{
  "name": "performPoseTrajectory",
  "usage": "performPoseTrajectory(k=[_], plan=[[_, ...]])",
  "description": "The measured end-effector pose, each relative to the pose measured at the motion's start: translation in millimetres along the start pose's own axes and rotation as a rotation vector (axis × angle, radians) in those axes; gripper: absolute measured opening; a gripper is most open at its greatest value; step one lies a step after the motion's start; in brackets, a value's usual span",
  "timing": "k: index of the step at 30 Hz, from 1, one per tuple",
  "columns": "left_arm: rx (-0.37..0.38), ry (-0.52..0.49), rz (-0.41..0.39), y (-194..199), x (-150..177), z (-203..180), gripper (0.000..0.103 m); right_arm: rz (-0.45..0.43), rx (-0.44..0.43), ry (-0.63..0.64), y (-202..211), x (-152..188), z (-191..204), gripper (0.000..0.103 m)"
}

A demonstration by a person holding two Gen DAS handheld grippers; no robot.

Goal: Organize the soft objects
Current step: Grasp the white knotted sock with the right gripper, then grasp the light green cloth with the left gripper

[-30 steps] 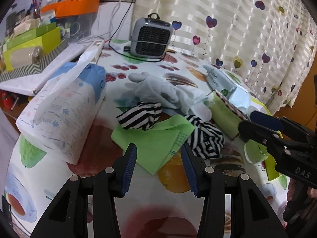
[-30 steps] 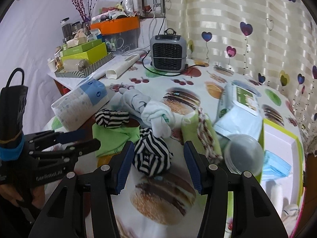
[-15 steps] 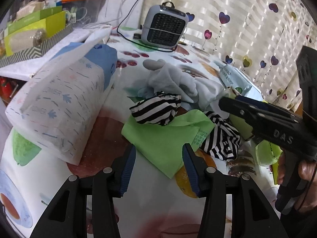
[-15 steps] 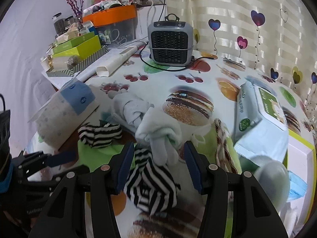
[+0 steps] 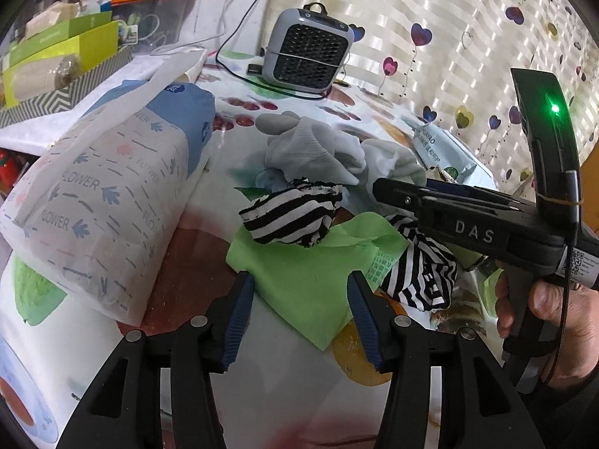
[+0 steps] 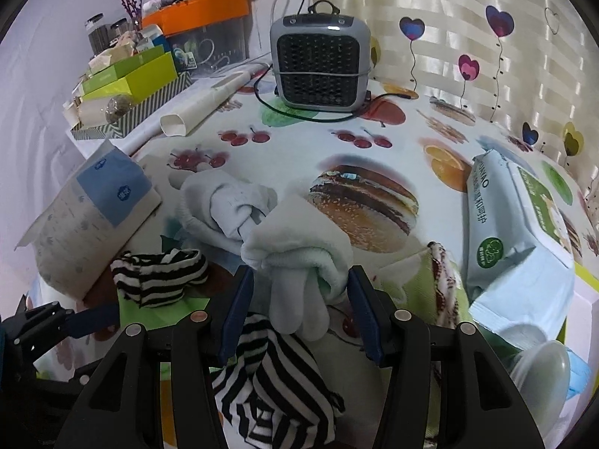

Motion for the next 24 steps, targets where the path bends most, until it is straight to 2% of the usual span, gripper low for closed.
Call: performPoseTrajectory(k=[3,4,5,6,11,16,20,21,24], plan=[[0.001,0.002,-0.001,0.4,-0.2,0.8,0.051,-0.009,-0.016,0.005,0.2,-1.7,2.4,0.052],[0.002,0.002,-0.002,0.2,-0.4,1.1,0.051,-0.012,-0.020,0.014,0.5,-1.8,4.3,0.045],[0.001,0.004,-0.004,0.1,-0.7,1.4,0.051,-0.015,-0.026,0.021,1.2,-1.9,5.8,0.033],[0.000,0.005,-0.004,0.1,-0.8,1.6,0.051,-0.020,-0.031,0.019,2.3,-1.8,6.7,0.029],[-0.022,0.003,-0.025,-3.6,-3.4,1.3,0.051,-0.060,-0.040,0.026,13.6,-1.6,9.6,0.026],[-0.076,-0.028,-0.047,-7.0,-3.6,-3.9,0.050,-0.089,-0.029,0.022,25.4,0.2,7.1,0.026],[-0.111,-0.035,-0.041,-10.1,-4.8,-4.3,0.012,-0.104,-0.041,0.008,32.1,4.4,5.7,0.026],[-0.119,-0.033,-0.037,-10.5,-5.1,-2.4,0.008,-0.106,-0.043,0.006,33.4,5.4,6.1,0.026],[-0.102,-0.024,-0.031,-7.7,-3.3,0.9,0.005,-0.118,-0.051,0.004,40.9,7.2,7.2,0.026]])
Point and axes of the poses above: each gripper's, at about its wrist camera, not at the fingertips, and y roughly against the way its jaws point, z to its left, x to its underside, the point moved 1 cm from there along -y, roughly the way its jaws point, and after that the axes turned 7 degrees about -z, right-handed, at the moved point
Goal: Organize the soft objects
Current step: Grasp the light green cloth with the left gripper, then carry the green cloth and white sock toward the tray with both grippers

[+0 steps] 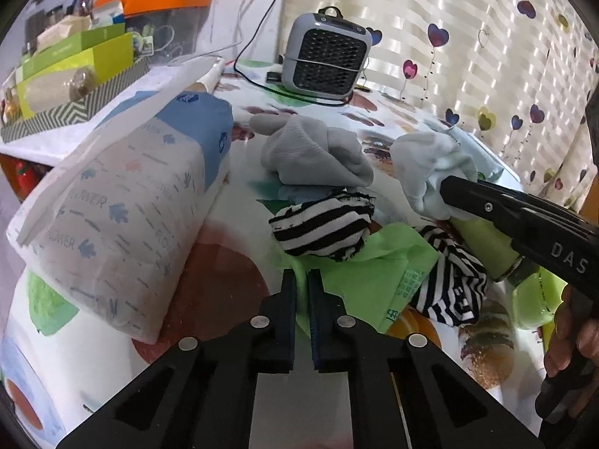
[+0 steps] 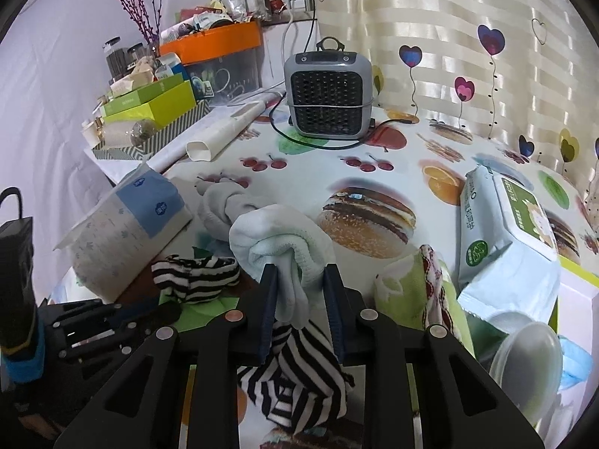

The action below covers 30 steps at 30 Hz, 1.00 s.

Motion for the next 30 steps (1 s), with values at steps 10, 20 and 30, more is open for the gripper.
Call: performPoseTrajectory(k=[10,20,30], plan=[[0.043,-0.008,-0.042,36.1,4.8,-5.9,0.005,-0.051,0.004,-0.005,38.8,5.6,3.6,0.026],[0.063,-0.033,-0.129,82.8,-1.3,-20.9,0.005,-0.105,0.004,-0.012,82.1,12.9,6.4,0.026],[0.084,-0.081,-0.170,109.8,-6.2,-47.5,0.005,-0.150,0.017,-0.020,117.9,20.8,4.8,0.026]])
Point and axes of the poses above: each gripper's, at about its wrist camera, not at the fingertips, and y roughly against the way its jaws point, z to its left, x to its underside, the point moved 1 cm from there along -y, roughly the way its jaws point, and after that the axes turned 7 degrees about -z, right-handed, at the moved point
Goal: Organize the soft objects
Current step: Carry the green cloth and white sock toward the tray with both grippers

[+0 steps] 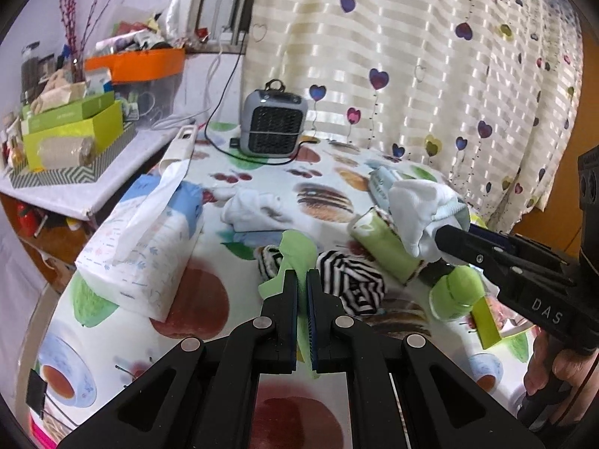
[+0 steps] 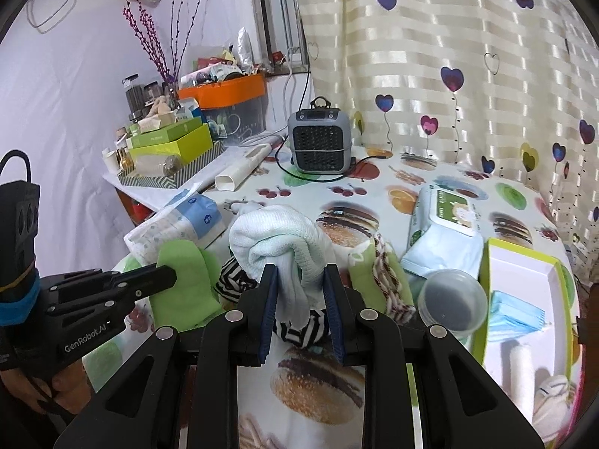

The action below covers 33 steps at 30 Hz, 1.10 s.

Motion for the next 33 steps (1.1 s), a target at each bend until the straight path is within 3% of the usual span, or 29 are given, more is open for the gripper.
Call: performPoseTrajectory(k=[11,33], plan=[[0.042,-0.050,-0.033,14.6,-11.5,-26.7,0.005,-0.039,0.023,-0.010,27.9,1.9,-8.9,0.026],[0.099,-0.111,-0.020,5.5,-17.3,-69.0,0.005,-0.055,0.087,-0.050,50.8,11.1,-40.8,0.026]])
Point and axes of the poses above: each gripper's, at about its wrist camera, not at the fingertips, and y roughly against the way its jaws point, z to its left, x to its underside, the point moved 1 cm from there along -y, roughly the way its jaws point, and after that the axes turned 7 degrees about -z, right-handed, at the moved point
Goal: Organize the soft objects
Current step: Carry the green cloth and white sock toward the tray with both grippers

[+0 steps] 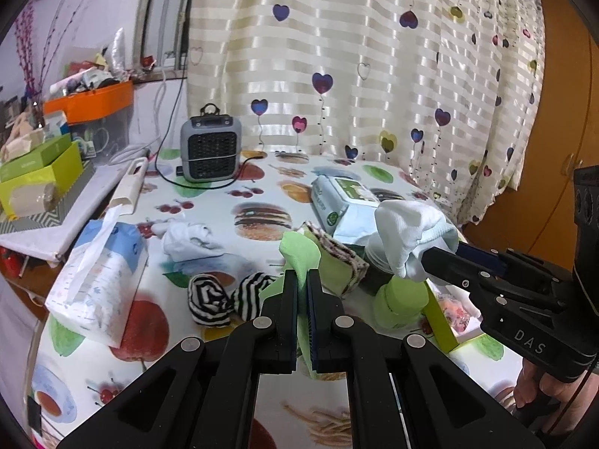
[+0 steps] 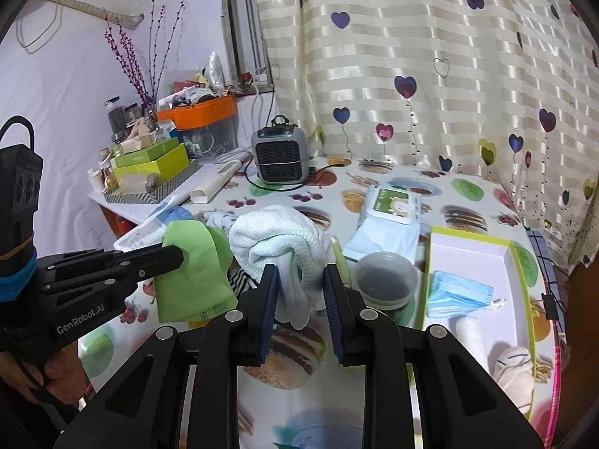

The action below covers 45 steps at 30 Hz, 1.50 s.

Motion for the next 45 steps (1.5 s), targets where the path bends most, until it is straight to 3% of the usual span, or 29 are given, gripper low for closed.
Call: performPoseTrajectory(k=[31,45], plan=[[0.118,-0.076,-0.006,-25.1,-18.3,-61.3,0.005,-0.021,0.118,-0.066,25.7,5.9,-55.3,0.026],[0.206,-0.111,-0.008,-40.1,-32.0,-100.0,0.005,-0.031,0.215,-0.132,40.7,11.9,-102.8,0.026]])
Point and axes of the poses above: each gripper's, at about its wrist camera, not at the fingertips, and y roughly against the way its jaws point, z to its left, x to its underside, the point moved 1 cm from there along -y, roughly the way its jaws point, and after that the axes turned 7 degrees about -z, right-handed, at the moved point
